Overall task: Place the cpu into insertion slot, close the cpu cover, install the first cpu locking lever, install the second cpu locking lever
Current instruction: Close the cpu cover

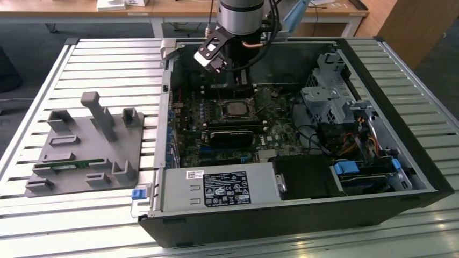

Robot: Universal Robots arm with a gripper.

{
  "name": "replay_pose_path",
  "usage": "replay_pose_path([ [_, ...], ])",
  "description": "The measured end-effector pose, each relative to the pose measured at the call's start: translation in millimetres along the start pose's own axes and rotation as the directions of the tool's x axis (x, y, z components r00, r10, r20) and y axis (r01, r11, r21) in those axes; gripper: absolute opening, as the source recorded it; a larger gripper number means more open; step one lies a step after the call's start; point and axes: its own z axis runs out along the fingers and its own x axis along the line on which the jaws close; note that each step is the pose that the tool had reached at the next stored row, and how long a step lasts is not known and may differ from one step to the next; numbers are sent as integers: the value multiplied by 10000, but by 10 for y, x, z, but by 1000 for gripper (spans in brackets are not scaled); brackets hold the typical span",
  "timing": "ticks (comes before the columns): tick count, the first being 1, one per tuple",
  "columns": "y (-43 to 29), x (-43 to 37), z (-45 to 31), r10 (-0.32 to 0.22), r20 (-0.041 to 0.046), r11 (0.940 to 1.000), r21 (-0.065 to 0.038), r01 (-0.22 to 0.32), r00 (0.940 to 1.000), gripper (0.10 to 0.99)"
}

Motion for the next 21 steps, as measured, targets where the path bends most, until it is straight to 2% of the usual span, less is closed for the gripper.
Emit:
replay_pose_path([
  [5,53,0,4,0,-2,10000,-1,0,10000,106],
  [21,160,2,11,0,-1,10000,-1,0,10000,106],
])
